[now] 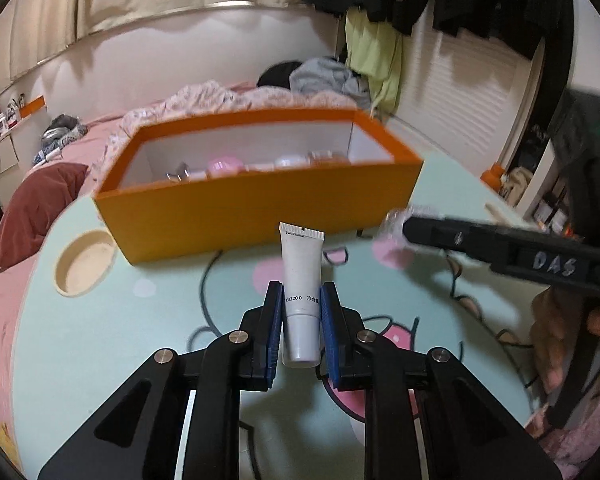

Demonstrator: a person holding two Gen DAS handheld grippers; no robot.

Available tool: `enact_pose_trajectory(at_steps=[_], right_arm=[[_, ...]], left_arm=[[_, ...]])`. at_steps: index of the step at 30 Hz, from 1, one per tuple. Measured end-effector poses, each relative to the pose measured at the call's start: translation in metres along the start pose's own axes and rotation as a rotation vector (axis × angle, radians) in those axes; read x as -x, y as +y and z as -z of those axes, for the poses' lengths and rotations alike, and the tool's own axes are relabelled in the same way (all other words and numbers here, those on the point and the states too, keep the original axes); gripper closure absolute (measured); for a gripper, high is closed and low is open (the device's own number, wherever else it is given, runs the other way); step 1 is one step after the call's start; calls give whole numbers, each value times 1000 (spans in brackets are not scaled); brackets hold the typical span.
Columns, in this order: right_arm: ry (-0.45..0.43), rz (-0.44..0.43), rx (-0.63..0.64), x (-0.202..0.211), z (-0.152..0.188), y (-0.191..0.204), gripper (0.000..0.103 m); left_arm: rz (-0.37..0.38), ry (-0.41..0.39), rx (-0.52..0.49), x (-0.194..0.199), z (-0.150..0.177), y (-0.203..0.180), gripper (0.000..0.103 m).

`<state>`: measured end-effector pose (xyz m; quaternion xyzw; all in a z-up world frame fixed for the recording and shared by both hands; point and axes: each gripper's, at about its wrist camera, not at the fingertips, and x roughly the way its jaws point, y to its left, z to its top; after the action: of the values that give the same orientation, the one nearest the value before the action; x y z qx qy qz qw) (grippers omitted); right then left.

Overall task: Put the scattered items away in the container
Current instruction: 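Lower the white tube and plastic bag into the orange box and open both tools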

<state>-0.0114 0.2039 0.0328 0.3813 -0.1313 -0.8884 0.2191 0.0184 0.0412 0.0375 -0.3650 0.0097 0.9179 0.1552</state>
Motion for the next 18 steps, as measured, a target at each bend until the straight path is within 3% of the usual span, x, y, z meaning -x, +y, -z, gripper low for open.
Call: enact_pose_trajectory(at_steps=[13, 16, 18], right_arm=[[-44, -44, 52, 14, -26, 22, 73], [-88, -32, 91, 19, -47, 36, 73], [-103, -17, 103, 15, -64, 41, 73]], left_arm=[[-89, -145, 5, 33, -55, 50, 83], [-62, -139, 12, 24, -75, 63, 83], [-4, -120, 22, 13, -87, 71, 83]])
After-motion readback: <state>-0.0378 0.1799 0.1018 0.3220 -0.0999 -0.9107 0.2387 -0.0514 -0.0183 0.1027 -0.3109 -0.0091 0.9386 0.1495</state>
